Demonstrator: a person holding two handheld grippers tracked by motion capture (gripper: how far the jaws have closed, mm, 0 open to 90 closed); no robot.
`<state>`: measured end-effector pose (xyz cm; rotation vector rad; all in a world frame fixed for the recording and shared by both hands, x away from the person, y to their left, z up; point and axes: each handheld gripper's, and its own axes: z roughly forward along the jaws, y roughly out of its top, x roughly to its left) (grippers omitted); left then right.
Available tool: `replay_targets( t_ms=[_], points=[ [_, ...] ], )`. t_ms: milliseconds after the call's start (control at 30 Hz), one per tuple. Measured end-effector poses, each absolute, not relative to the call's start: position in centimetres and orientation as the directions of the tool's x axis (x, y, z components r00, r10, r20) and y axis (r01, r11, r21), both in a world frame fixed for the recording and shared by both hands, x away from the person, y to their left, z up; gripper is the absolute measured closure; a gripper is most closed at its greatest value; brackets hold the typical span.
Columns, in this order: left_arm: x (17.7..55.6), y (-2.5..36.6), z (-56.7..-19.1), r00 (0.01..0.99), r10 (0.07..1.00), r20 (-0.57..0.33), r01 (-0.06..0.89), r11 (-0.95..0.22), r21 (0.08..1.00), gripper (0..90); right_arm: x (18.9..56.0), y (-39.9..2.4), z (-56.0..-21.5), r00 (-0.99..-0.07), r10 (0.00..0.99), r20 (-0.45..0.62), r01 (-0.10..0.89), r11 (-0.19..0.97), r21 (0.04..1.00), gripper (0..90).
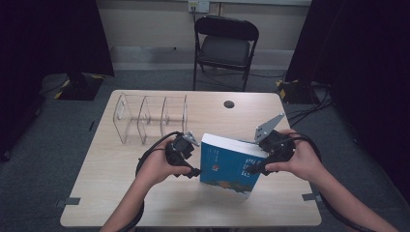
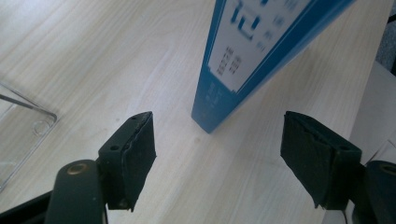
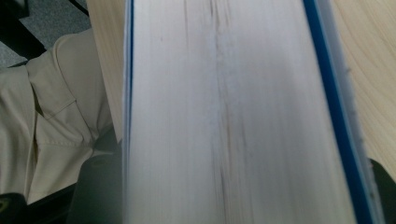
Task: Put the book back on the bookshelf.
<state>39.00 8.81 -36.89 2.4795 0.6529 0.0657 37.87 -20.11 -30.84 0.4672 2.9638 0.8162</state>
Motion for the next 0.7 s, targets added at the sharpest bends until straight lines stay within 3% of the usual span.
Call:
replay_targets(
  t_ms=[700],
  points=[
    [39.7, 7.2, -32.9, 0.902, 0.425, -0.082, 0.395, -0.732, 0.555, 26.2, 37.9, -20.9, -31.7, -0.952, 0.301, 0.052, 0.283, 0.804, 0.522, 33.3]
  ],
)
